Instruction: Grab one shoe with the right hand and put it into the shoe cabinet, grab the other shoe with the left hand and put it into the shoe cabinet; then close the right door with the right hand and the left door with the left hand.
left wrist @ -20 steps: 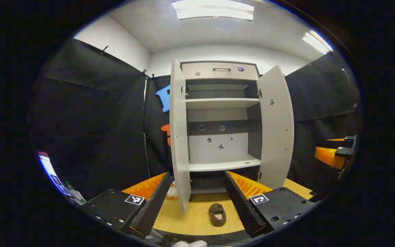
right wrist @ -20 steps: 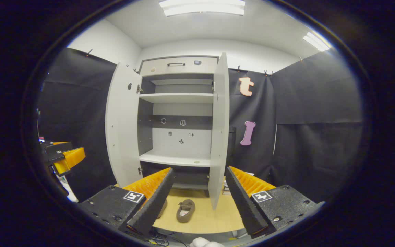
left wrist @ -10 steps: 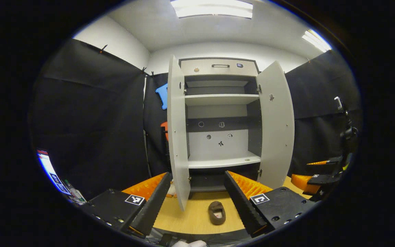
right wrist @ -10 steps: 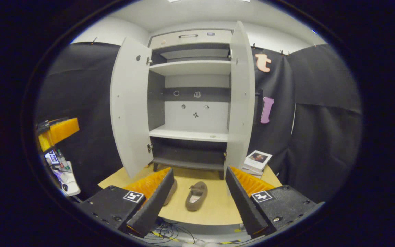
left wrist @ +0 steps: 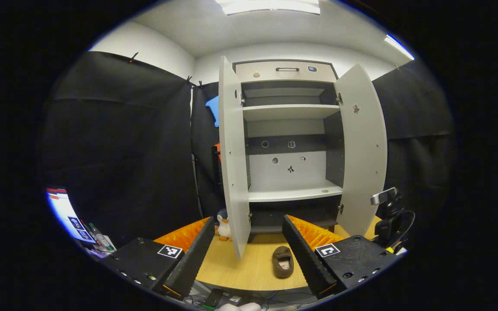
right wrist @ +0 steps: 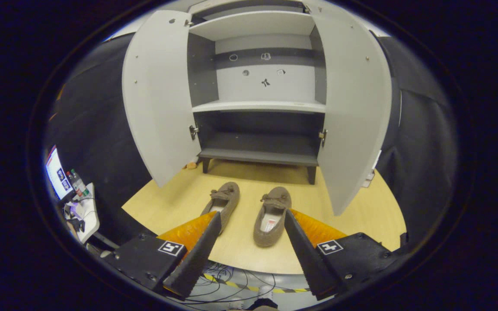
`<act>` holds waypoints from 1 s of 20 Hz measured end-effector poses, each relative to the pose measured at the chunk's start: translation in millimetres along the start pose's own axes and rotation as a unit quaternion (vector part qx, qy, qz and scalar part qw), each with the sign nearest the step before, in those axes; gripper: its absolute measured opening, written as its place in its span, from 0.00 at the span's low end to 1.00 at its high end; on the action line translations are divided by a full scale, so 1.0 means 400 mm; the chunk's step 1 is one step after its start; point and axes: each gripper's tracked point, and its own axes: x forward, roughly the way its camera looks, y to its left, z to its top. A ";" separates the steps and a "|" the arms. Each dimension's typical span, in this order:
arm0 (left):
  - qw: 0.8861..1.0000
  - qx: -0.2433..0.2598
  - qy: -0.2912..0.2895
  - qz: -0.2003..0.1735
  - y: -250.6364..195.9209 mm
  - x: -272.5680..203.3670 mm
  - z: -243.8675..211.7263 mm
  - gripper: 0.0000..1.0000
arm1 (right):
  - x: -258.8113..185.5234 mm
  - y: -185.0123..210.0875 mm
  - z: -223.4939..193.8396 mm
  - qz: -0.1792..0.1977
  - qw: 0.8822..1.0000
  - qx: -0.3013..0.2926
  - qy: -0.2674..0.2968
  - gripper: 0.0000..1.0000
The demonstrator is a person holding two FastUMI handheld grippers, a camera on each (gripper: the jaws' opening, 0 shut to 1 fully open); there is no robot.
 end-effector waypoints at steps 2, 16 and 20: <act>1.000 0.005 0.001 0.008 0.003 0.005 0.000 0.96 | 0.097 0.001 -0.042 0.005 0.999 0.010 0.033 0.96; 0.996 0.028 0.039 0.071 0.012 0.098 -0.023 0.96 | 0.531 -0.078 -0.150 -0.004 0.989 0.021 0.145 0.88; 0.995 0.023 0.047 0.080 0.015 0.106 -0.029 0.96 | 0.600 -0.090 -0.132 -0.005 0.989 0.047 0.137 0.81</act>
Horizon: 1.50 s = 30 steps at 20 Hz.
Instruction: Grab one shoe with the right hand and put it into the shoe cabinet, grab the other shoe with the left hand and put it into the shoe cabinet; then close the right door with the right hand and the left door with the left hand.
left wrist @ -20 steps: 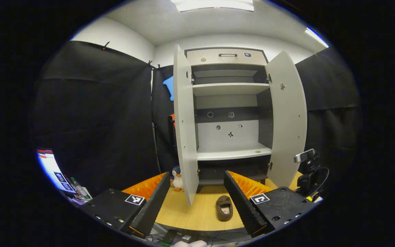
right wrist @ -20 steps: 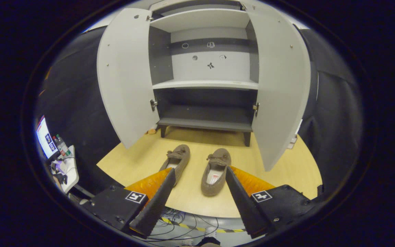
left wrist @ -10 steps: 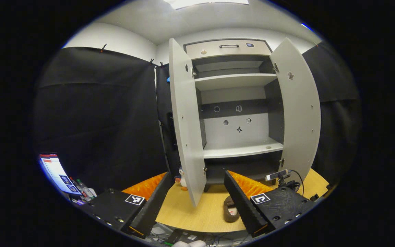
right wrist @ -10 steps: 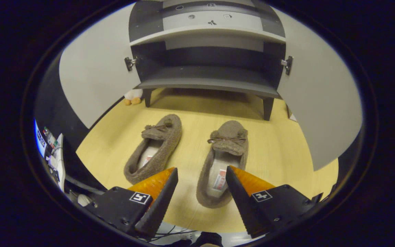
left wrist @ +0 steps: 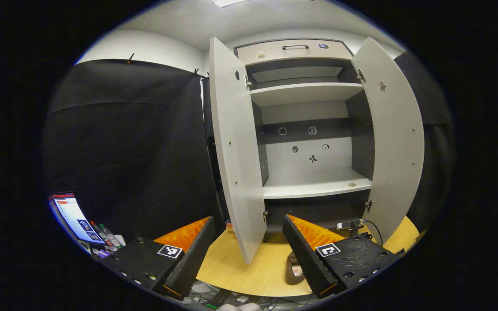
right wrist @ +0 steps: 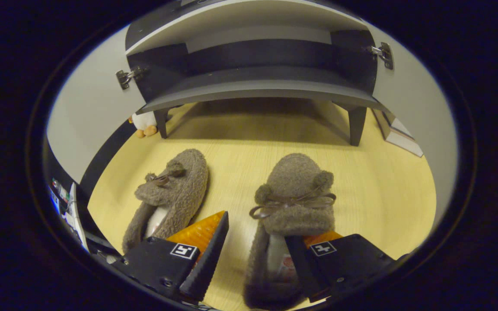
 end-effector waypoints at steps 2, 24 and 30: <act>1.000 -0.004 -0.001 0.002 -0.001 0.003 0.006 0.96 | 0.022 -0.016 0.025 -0.005 1.000 0.005 -0.018 0.78; 0.998 -0.021 -0.029 -0.055 -0.015 -0.067 0.012 0.96 | -0.357 0.087 0.394 0.019 0.984 0.020 -0.176 0.10; 0.997 -0.037 -0.045 -0.040 0.011 -0.066 0.023 0.96 | -0.481 0.105 0.639 0.017 0.970 0.017 -0.240 0.10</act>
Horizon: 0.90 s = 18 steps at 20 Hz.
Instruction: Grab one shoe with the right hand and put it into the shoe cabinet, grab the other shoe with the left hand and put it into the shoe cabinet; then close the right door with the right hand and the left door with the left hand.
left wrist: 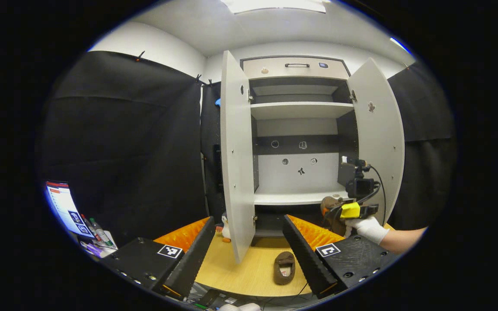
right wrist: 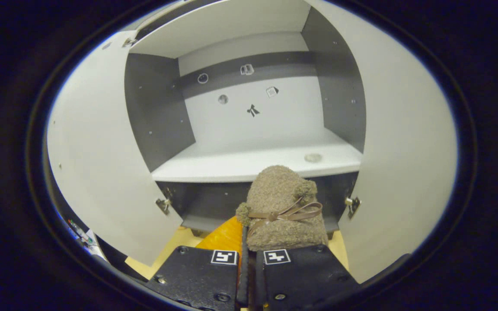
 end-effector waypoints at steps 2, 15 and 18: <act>1.000 -0.003 0.000 0.005 0.007 0.003 -0.004 0.96 | 0.029 0.013 0.082 -0.002 1.000 -0.004 -0.016 0.10; 0.999 0.001 0.002 0.038 0.031 0.034 -0.001 0.96 | 0.370 0.014 0.395 -0.052 0.998 -0.019 -0.006 0.10; 0.999 0.000 0.007 0.044 0.033 0.038 -0.005 0.96 | 0.447 -0.026 0.372 -0.072 0.996 -0.002 0.043 0.10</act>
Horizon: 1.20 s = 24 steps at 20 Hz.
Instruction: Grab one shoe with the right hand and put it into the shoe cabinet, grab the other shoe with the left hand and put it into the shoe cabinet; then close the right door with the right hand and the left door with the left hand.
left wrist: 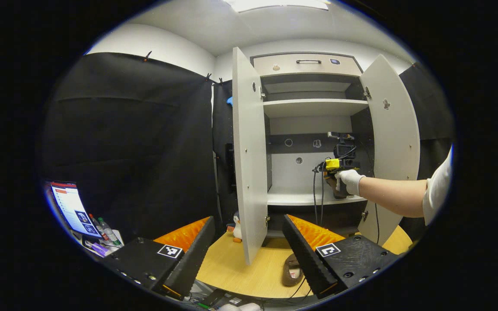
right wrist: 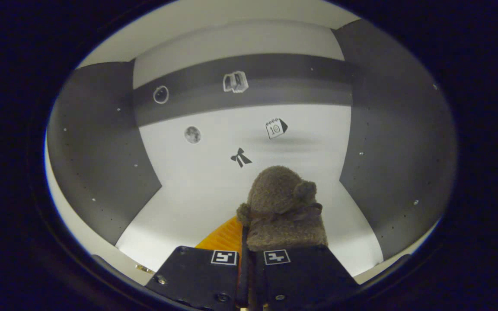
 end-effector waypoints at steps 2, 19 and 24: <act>1.000 0.000 -0.002 0.003 0.003 -0.004 0.003 0.96 | 0.031 -0.017 -0.021 -0.011 0.999 0.017 0.034 0.10; 1.000 -0.002 -0.019 -0.011 0.010 -0.038 0.012 0.96 | -0.183 -0.045 -0.008 -0.009 0.999 -0.009 -0.040 0.82; 0.999 0.002 -0.021 -0.026 0.016 -0.059 0.007 0.96 | -0.395 -0.048 -0.011 0.011 0.993 -0.008 -0.116 1.00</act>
